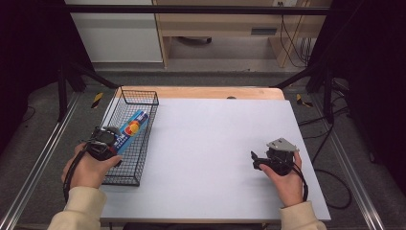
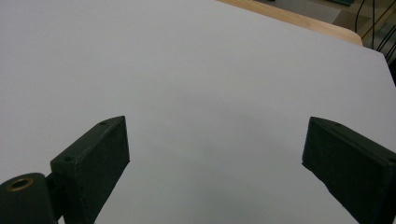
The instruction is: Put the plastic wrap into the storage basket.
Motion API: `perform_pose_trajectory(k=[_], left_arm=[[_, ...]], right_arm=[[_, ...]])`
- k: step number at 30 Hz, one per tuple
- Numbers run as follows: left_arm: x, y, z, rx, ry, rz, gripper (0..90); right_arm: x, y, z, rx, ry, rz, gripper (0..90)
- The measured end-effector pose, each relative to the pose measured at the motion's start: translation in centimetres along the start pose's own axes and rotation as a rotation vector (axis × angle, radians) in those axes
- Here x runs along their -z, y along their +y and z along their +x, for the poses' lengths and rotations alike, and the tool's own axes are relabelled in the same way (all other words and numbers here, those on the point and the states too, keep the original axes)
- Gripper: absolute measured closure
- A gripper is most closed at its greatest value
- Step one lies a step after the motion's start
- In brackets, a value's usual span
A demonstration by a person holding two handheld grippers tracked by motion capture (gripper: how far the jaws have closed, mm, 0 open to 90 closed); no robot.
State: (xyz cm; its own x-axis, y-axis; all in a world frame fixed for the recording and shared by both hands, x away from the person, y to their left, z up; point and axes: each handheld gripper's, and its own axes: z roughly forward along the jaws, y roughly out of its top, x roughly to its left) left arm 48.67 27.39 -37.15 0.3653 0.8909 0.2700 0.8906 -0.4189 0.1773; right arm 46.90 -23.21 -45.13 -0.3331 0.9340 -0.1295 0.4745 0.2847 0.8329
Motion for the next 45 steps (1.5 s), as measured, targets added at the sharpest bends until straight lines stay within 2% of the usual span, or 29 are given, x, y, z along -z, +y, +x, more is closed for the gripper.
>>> perform_pose_trajectory(k=[6, 7, 13, 15, 21, 31, 41, 45], left_arm=[[-0.5, 0.2, -0.2, 0.004, -0.008, 0.022, 31.6], [-0.5, 0.3, -0.1, -0.008, -0.009, 0.036, 31.6], [-0.7, 0.5, -0.3, -0.016, 0.004, 0.054, 31.5], [-0.5, 0.6, -0.3, -0.018, -0.003, 0.066, 31.6], [-0.5, 0.7, -0.5, -0.017, 0.005, 0.061, 31.6], [-0.8, 1.1, -0.9, -0.032, 0.021, 0.086, 31.6], [-0.8, 1.1, -0.9, -0.034, 0.020, 0.082, 31.4], [-0.7, 1.1, -0.8, -0.049, 0.032, 0.074, 31.3]], right_arm=[[0.0, 0.0, 0.0, -0.004, 0.002, 0.003, 7.7], [0.0, 0.0, 0.0, -0.004, 0.002, 0.002, 7.7], [0.0, 0.0, 0.0, 0.005, 0.007, 0.002, 7.7], [0.0, 0.0, 0.0, -0.001, 0.007, 0.003, 7.7], [-0.1, 0.0, 0.0, 0.009, 0.010, 0.002, 7.7], [-0.1, 0.0, 0.1, 0.009, 0.014, 0.005, 7.7], [-0.1, 0.0, 0.1, 0.012, 0.016, 0.005, 7.7], [-0.1, 0.0, 0.2, 0.012, 0.018, 0.006, 7.7]])
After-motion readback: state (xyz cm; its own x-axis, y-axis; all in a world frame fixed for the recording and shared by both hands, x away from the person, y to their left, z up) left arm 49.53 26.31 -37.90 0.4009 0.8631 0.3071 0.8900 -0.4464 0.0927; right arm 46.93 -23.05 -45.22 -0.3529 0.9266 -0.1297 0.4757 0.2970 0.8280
